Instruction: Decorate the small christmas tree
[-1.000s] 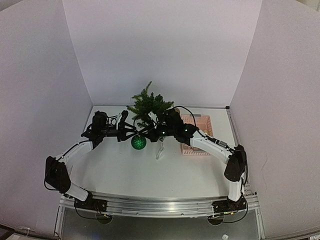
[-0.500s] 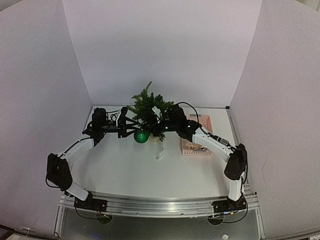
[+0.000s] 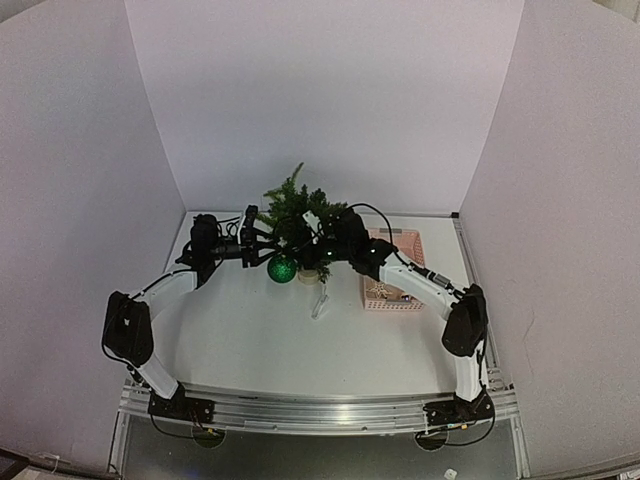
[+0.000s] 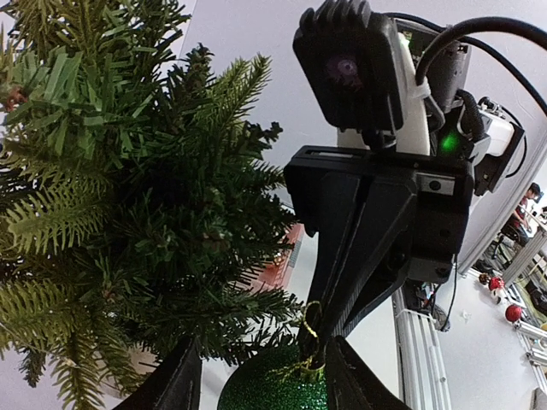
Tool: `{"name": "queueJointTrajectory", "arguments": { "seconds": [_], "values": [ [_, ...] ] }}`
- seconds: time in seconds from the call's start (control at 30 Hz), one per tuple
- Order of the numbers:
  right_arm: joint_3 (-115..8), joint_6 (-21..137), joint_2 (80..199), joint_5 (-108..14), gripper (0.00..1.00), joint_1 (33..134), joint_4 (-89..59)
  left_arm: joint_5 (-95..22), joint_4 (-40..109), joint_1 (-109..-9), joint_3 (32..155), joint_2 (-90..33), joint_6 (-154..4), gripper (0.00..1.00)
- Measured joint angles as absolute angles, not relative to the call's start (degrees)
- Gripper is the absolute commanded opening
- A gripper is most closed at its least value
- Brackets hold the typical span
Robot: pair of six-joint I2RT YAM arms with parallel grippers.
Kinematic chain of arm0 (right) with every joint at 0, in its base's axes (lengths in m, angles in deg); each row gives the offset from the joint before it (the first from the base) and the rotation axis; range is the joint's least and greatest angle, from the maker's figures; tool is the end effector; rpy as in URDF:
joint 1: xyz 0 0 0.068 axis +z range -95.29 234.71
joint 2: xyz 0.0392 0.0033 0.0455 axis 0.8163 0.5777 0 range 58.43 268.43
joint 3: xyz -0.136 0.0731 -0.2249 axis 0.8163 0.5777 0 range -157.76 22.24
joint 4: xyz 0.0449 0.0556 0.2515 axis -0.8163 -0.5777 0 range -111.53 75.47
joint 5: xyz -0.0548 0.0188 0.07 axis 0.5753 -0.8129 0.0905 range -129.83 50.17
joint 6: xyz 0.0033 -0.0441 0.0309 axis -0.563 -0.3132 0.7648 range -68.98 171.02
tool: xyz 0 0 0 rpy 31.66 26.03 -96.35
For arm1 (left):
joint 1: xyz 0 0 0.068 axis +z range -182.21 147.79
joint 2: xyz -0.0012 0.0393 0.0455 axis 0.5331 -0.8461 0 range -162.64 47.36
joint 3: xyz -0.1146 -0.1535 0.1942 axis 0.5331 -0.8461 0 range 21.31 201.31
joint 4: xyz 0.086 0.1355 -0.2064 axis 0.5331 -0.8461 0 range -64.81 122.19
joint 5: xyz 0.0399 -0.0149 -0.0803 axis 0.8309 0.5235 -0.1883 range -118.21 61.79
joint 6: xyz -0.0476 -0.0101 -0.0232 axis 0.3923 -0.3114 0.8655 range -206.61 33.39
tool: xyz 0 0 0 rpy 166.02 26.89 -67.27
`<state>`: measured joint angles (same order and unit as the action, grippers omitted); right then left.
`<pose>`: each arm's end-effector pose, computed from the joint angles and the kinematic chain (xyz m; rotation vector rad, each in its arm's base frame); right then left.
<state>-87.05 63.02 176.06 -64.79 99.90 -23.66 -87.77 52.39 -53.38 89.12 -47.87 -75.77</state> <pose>0.3381 0.3616 0.3392 -0.8690 1.7965 1.0746 0.3437 -0.1660 0.3052 0.9540 1.5310 -1.2774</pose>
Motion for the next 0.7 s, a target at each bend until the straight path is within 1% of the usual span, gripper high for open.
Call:
{"name": "queueJointTrajectory", "arguments": {
  "seconds": [0.23, 0.43, 0.7],
  "values": [
    [-88.15, 64.46, 176.6, -63.56, 0.0, 99.7, -23.57, -87.58, 53.25, -52.85, 89.16, -48.12, -74.72, 0.33],
    [-88.55, 64.62, 176.66, -63.16, 0.0, 99.64, -23.59, -87.54, 54.67, -52.84, 89.21, -48.34, -73.96, 0.31],
    [-90.16, 64.67, 178.3, -63.14, 0.0, 99.64, -23.57, -88.15, 55.37, -52.84, 89.23, -49.22, -72.83, 0.31]
  ]
}}
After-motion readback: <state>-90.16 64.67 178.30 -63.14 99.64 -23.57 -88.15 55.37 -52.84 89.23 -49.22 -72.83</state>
